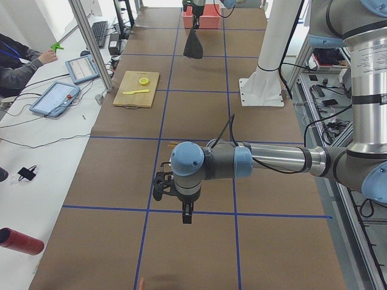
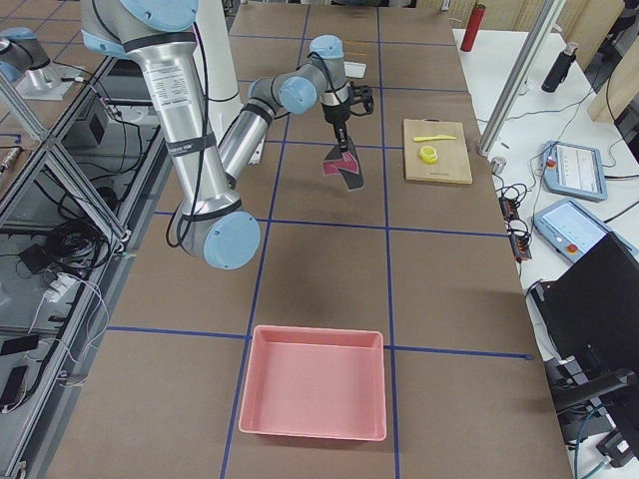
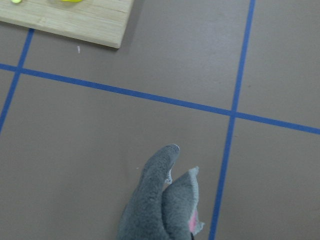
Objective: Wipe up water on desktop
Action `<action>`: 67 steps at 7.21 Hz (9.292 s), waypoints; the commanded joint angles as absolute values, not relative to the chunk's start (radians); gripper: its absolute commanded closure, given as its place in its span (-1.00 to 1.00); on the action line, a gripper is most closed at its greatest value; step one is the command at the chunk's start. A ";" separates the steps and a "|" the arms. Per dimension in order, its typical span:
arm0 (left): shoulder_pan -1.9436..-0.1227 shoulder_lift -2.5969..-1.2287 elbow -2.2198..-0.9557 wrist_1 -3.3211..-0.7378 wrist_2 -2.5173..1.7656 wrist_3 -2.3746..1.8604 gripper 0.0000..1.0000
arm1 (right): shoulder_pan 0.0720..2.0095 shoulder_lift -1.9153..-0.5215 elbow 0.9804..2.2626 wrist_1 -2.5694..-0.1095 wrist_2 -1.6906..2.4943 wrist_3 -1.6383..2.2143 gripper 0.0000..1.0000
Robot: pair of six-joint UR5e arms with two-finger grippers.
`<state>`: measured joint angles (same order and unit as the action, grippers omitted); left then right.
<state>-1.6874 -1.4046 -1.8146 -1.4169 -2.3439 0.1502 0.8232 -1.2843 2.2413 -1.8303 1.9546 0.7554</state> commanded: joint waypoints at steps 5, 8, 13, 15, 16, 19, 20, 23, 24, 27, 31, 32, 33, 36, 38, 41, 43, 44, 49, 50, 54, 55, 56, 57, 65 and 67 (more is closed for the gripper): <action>-1.687 -1.404 -1.815 -1.419 -2.344 0.156 -0.97 | 1.375 -1.662 2.235 -1.841 2.218 -0.060 1.00; -1.687 -1.404 -1.815 -1.431 -2.344 0.156 -0.97 | 1.654 -1.856 2.182 -1.848 2.221 -0.440 1.00; -1.687 -1.401 -1.816 -1.454 -2.344 0.156 -0.97 | 1.863 -2.017 2.096 -1.898 2.200 -0.751 1.00; -1.686 -1.401 -1.813 -1.463 -2.344 0.156 -0.97 | 1.870 -1.952 2.039 -1.896 2.184 -0.766 1.00; -1.686 -1.401 -1.813 -1.463 -2.344 0.156 -0.97 | 1.870 -1.898 1.978 -1.894 2.177 -0.768 1.00; -1.686 -1.397 -1.813 -1.463 -2.344 0.156 -0.97 | 1.870 -1.864 1.774 -1.645 2.120 -0.756 1.00; -1.686 -1.397 -1.815 -1.465 -2.344 0.156 -0.97 | 1.870 -1.868 1.770 -1.644 2.125 -0.758 1.00; -1.686 -1.397 -1.815 -1.465 -2.344 0.156 -0.97 | 1.868 -1.893 1.772 -1.646 2.172 -0.756 1.00; -1.686 -1.397 -1.815 -1.463 -2.344 0.156 -0.97 | 1.867 -1.893 1.770 -1.649 2.210 -0.747 1.00; -1.686 -1.396 -1.812 -1.463 -2.342 0.156 -0.97 | 1.850 -1.879 1.778 -1.647 2.273 -0.640 -0.99; -1.686 -1.393 -1.801 -1.451 -2.335 0.155 -0.97 | 1.682 -1.780 1.839 -1.640 2.339 -0.072 -1.00; -1.686 -1.376 -1.781 -1.451 -2.336 0.155 -0.97 | 1.625 -1.763 1.876 -1.640 2.336 0.027 -1.00; -1.686 -1.356 -1.779 -1.460 -2.336 0.156 -0.97 | 1.594 -1.761 1.894 -1.638 2.330 0.046 -1.00; -1.686 -1.358 -1.773 -1.463 -2.335 0.156 -0.97 | 1.585 -1.761 1.898 -1.637 2.338 0.049 -1.00; -1.686 -1.355 -1.775 -1.462 -2.335 0.158 -0.97 | 1.585 -1.763 1.896 -1.637 2.339 0.051 -1.00; -1.684 -1.351 -1.775 -1.462 -2.338 0.158 -0.97 | 1.585 -1.763 1.905 -1.635 2.333 0.045 -1.00; -1.686 -1.348 -1.757 -1.463 -2.336 0.158 -0.97 | 1.585 -1.763 1.910 -1.635 2.335 0.043 -1.00; -1.686 -1.348 -1.752 -1.462 -2.338 0.156 -0.97 | 1.585 -1.764 1.911 -1.635 2.333 0.044 -1.00; -1.684 -1.350 -1.718 -1.463 -2.336 0.158 -0.97 | 1.585 -1.763 1.913 -1.635 2.336 0.048 -1.00; -1.684 -1.350 -1.718 -1.462 -2.336 0.156 -0.97 | 1.585 -1.764 1.913 -1.635 2.336 0.046 -1.00; -1.680 -1.356 -1.723 -1.463 -2.336 0.156 -0.97 | 1.585 -1.775 1.910 -1.637 2.336 0.049 -1.00; -1.675 -1.362 -1.723 -1.462 -2.336 0.156 -0.97 | 1.585 -1.775 1.911 -1.637 2.336 0.051 -1.00; -1.668 -1.365 -1.729 -1.462 -2.336 0.156 -0.97 | 1.586 -1.775 1.910 -1.638 2.329 0.049 -1.00; -1.658 -1.364 -1.729 -1.462 -2.336 0.156 -0.97 | 1.589 -1.798 1.911 -1.637 2.316 0.048 -1.00; -1.657 -1.356 -1.720 -1.462 -2.318 0.149 -0.97 | 1.588 -1.841 1.940 -1.637 2.250 0.002 -1.00; -1.658 -1.355 -1.723 -1.462 -2.319 0.149 -0.97 | 1.586 -1.841 1.948 -1.637 2.253 -0.002 -1.00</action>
<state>-1.6569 -1.3551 -1.7197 -1.4619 -2.3182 0.1497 1.5867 -1.8409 1.9396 -1.6372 2.2533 0.0019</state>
